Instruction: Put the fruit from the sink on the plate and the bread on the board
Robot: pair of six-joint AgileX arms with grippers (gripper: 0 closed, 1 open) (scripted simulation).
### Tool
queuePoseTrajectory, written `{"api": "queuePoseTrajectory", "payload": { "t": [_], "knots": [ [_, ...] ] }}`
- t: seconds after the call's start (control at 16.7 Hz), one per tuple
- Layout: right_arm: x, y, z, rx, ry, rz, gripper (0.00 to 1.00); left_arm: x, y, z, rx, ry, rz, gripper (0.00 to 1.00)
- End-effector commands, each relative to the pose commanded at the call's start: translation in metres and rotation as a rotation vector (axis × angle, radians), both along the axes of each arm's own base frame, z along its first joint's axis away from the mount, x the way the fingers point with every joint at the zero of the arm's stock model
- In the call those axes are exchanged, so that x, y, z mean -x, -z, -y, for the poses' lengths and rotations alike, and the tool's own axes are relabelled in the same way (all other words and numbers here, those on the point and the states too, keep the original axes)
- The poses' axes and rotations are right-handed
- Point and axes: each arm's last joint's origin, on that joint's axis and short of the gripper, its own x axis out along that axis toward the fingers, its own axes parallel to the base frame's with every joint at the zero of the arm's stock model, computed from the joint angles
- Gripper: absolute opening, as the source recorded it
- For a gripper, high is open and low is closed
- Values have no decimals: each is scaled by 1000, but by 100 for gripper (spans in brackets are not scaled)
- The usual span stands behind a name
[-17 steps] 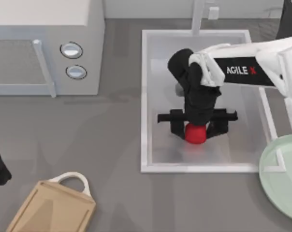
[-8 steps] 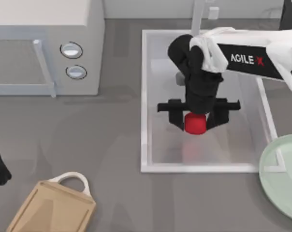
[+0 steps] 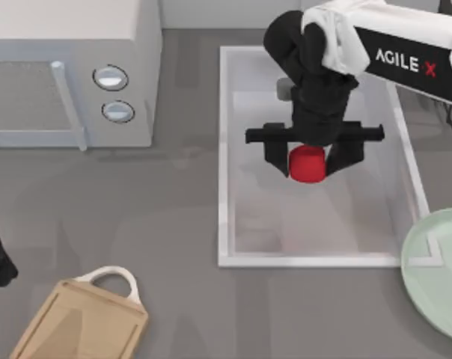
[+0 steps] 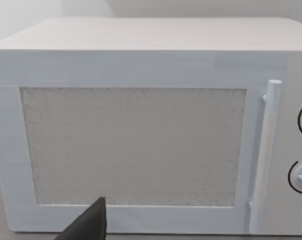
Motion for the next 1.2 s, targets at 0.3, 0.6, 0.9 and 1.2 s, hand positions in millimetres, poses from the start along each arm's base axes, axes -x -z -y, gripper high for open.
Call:
{"api": "queuePoseTrajectory", "payload": {
  "t": [0.3, 0.6, 0.9, 1.2],
  "knots": [
    [0, -19, 9, -16, 1, 33, 0, 0, 0, 0, 0, 0, 0, 100],
    [15, -59, 54, -23, 1, 55, 0, 0, 0, 0, 0, 0, 0, 100],
    [53, -88, 114, -14, 3, 38, 0, 0, 0, 0, 0, 0, 0, 100],
    [103, -98, 164, -4, 6, -4, 0, 0, 0, 0, 0, 0, 0, 100]
  ]
}}
